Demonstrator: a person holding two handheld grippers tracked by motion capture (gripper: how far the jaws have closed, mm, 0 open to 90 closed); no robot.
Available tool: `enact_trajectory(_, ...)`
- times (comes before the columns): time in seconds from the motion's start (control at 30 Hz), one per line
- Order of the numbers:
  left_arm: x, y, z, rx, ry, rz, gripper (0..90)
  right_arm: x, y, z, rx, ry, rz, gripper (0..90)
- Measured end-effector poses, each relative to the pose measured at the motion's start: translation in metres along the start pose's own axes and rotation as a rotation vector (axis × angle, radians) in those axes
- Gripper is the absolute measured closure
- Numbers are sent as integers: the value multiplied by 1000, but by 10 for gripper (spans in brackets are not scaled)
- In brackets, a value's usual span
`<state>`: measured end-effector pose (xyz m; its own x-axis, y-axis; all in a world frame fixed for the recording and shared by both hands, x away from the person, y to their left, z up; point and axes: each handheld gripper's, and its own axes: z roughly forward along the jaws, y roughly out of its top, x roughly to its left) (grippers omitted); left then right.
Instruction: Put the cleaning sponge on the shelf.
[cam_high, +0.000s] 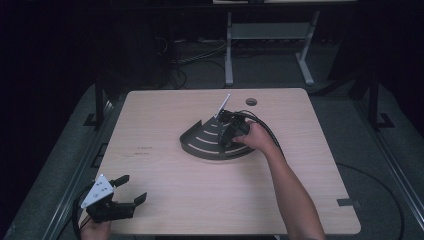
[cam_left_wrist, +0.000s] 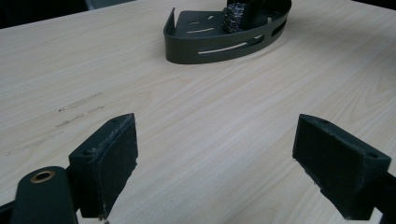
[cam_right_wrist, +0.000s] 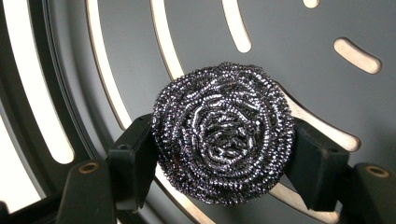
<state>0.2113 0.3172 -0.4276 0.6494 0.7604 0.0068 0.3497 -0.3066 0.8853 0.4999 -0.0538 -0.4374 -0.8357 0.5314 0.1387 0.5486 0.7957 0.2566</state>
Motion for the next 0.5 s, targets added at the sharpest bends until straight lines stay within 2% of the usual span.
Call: enact_trajectory(0.5, 0, 0, 0, 1, 1, -1, 133, 0, -6, -5, -24, 15, 18, 240)
